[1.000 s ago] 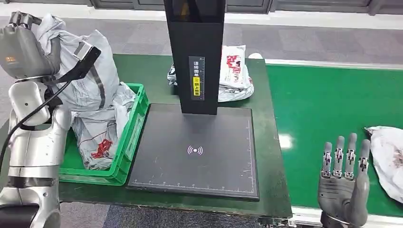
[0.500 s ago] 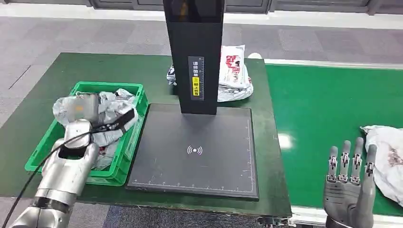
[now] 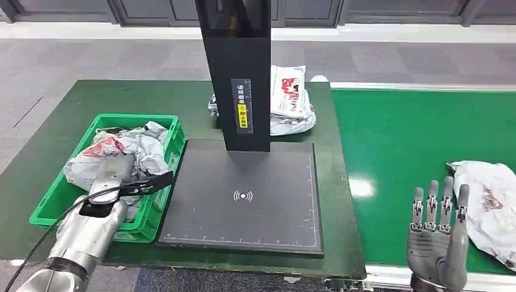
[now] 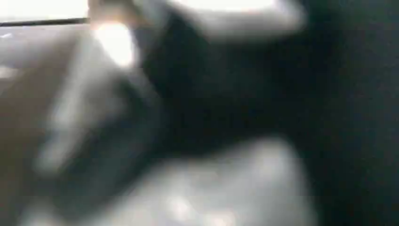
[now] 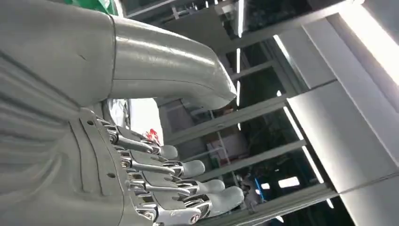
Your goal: Moved the parcel from conveyor to table for the left to box.
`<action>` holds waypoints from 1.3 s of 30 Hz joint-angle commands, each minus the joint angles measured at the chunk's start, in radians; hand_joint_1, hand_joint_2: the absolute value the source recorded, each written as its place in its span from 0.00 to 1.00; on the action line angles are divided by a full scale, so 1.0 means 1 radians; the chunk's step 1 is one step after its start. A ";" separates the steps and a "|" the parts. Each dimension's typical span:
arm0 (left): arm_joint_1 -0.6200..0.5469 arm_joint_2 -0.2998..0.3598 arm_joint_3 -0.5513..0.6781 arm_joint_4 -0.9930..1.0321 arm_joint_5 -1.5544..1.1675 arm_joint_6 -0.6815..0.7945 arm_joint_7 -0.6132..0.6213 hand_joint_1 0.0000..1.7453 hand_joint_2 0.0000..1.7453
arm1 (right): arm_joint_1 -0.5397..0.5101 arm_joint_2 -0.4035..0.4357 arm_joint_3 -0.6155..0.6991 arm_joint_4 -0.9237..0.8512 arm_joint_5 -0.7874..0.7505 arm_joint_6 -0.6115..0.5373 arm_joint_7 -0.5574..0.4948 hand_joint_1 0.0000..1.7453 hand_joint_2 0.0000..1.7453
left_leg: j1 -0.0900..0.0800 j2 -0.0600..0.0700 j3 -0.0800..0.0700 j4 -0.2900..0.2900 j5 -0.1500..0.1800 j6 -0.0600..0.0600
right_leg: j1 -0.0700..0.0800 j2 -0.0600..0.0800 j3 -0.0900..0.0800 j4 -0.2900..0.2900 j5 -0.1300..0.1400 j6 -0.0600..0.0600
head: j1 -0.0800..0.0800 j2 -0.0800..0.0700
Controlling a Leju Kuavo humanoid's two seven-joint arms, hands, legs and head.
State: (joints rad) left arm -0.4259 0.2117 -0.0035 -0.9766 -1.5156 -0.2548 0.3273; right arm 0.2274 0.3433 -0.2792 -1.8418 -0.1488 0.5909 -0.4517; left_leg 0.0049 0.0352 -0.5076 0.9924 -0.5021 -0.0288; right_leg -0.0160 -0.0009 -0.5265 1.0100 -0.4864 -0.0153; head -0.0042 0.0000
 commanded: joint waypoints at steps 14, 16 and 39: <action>0.075 0.030 0.051 0.178 -0.055 -0.012 0.090 0.00 0.00 | -0.033 -0.015 -0.035 0.079 0.000 -0.012 0.003 0.00 1.00 | 0.004 0.002 -0.008 -0.016 0.019 0.001 | 0.006 0.006 -0.019 -0.002 0.008 -0.015 | 0.000 0.000; 0.049 0.024 0.075 0.199 -0.055 0.023 0.111 0.00 0.00 | -0.031 -0.012 -0.032 0.079 0.001 -0.017 0.004 0.00 1.00 | 0.005 0.002 -0.009 -0.018 0.019 -0.001 | 0.006 0.007 -0.019 -0.002 0.009 -0.016 | 0.000 0.000; 0.216 -0.264 0.123 -0.704 0.139 0.665 -0.122 0.00 0.00 | 0.050 0.006 -0.068 -0.008 -0.050 -0.078 -0.005 0.00 1.00 | 0.006 -0.018 -0.020 -0.003 0.022 -0.014 | 0.008 -0.012 -0.028 -0.001 0.006 -0.012 | 0.000 0.000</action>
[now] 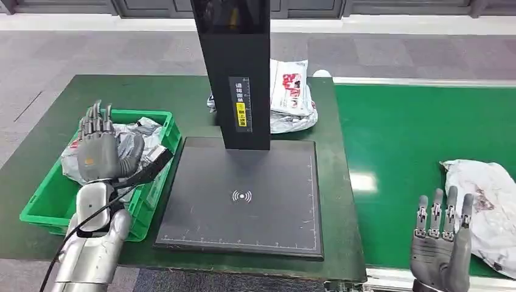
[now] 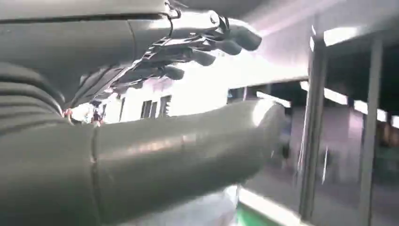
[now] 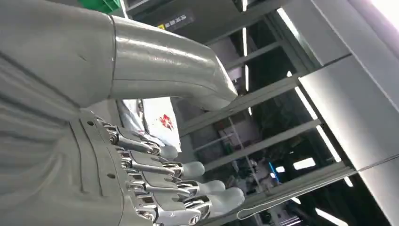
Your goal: Moved the parcel from conveyor to table for the left to box.
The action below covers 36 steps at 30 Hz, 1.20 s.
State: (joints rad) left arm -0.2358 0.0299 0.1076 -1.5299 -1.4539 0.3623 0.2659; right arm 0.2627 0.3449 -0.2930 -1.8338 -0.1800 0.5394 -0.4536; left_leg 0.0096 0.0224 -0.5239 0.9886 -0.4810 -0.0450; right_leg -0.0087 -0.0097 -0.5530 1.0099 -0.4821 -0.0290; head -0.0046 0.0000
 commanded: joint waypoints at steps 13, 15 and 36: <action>0.033 -0.091 -0.016 -0.179 0.109 0.050 -0.082 0.00 0.00 | 0.014 0.004 -0.053 -0.018 -0.025 -0.034 0.002 0.00 1.00 | 0.000 -0.005 -0.007 0.004 0.002 0.004 | 0.000 -0.003 -0.004 -0.001 0.003 0.007 | 0.000 0.000; 0.033 -0.091 -0.016 -0.179 0.109 0.050 -0.082 0.00 0.00 | 0.014 0.004 -0.053 -0.018 -0.025 -0.034 0.002 0.00 1.00 | 0.001 -0.006 -0.008 0.004 0.003 0.004 | 0.001 -0.003 -0.004 -0.001 0.004 0.007 | 0.000 0.000; 0.074 -0.101 -0.018 -0.248 0.130 0.133 -0.118 0.00 0.00 | 0.011 0.004 -0.054 -0.012 -0.025 -0.039 0.012 0.00 1.00 | 0.001 -0.005 -0.010 0.005 0.003 0.004 | 0.001 -0.002 -0.005 -0.002 0.005 0.008 | 0.000 0.000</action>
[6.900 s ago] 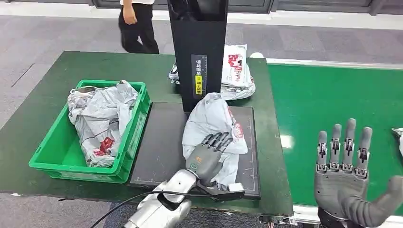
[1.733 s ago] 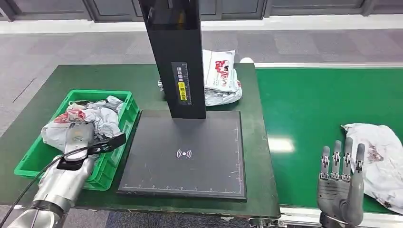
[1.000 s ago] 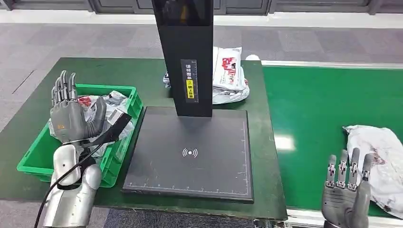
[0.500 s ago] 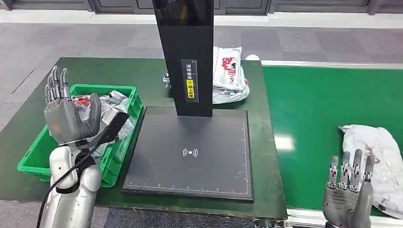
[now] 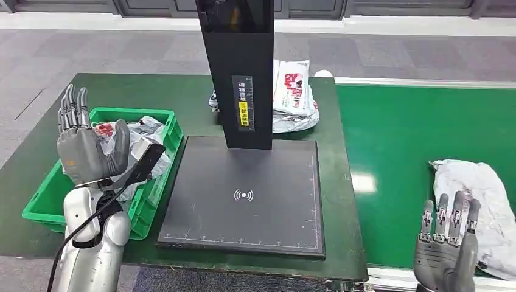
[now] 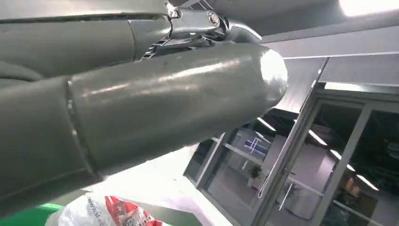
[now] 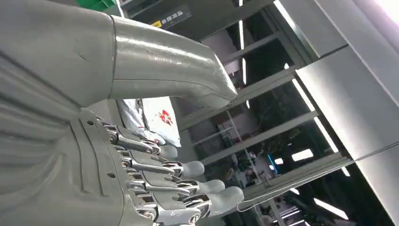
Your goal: Moved the parcel from conveyor to table for the left to box.
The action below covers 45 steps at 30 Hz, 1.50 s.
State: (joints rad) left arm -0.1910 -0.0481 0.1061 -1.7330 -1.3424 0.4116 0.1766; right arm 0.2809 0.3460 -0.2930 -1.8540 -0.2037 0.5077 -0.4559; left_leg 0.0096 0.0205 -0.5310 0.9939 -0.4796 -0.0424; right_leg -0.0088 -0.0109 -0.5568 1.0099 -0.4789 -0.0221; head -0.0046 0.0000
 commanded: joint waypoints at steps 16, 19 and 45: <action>0.158 -0.119 -0.294 0.258 0.937 -0.358 -0.380 0.00 1.00 | -0.388 -0.443 -0.448 0.667 1.384 -0.768 0.505 0.00 1.00 | -0.005 -0.016 -0.012 0.005 0.003 0.024 | -0.004 -0.014 0.002 -0.009 0.003 0.020 | -0.002 0.000; 0.159 -0.122 -0.287 0.253 0.940 -0.367 -0.372 0.00 1.00 | -0.386 -0.445 -0.438 0.674 1.382 -0.763 0.513 0.00 1.00 | -0.006 -0.004 -0.014 0.006 0.002 0.020 | -0.005 -0.002 -0.002 -0.008 0.009 0.019 | -0.002 0.000; 0.073 -0.112 -0.329 0.382 0.990 -0.396 -0.387 0.00 1.00 | -0.620 -0.596 -0.228 1.241 1.607 -0.689 0.564 0.00 1.00 | -0.009 0.000 -0.018 0.008 0.004 0.028 | -0.008 0.002 -0.008 -0.008 0.014 0.025 | -0.002 0.000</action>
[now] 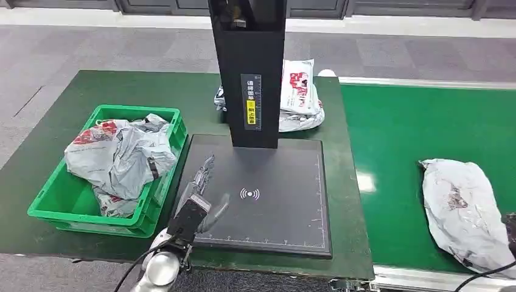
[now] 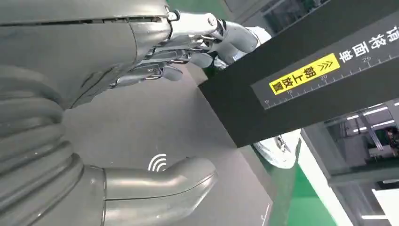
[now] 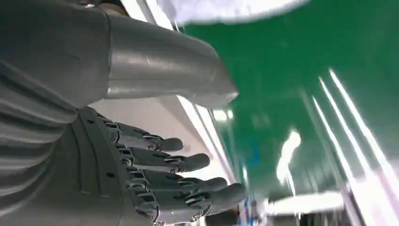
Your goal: Moved the parcel from conveyor to table for the left to box.
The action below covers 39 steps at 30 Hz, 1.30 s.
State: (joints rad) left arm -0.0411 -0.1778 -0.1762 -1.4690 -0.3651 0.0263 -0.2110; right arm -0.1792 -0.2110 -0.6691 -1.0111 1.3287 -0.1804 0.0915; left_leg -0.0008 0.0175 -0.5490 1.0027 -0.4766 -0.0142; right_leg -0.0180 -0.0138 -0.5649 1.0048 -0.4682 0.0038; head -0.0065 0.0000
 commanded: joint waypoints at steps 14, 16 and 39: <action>-0.098 0.021 -0.074 0.142 0.056 -0.026 0.005 0.00 1.00 | -0.235 0.173 0.373 0.546 0.168 -0.067 0.018 0.00 1.00 | 0.003 0.002 -0.001 -0.002 0.003 -0.002 | 0.003 0.005 -0.001 -0.003 0.004 -0.002 | 0.000 0.000; -0.092 0.028 -0.076 0.134 0.061 -0.021 0.004 0.00 1.00 | -0.257 0.208 0.379 0.560 0.123 -0.086 -0.006 1.00 1.00 | 0.002 0.003 -0.001 0.000 0.002 -0.002 | 0.003 0.005 -0.001 -0.001 0.002 -0.001 | 0.000 0.000; -0.083 0.043 -0.081 0.175 0.087 0.025 -0.021 0.00 1.00 | -0.288 0.212 0.322 0.593 -0.214 0.062 -0.140 1.00 1.00 | 0.001 -0.002 -0.002 -0.001 0.004 -0.002 | 0.002 0.001 -0.001 -0.001 0.002 -0.001 | 0.000 0.000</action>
State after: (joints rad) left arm -0.1069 -0.1690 -0.2255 -1.3519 -0.2861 0.0412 -0.2289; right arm -0.4337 -0.0038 -0.3162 -0.4971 1.2650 -0.1911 0.0194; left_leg -0.0003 0.0160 -0.5505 1.0029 -0.4731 -0.0164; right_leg -0.0165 -0.0139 -0.5663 1.0055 -0.4671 0.0036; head -0.0065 0.0000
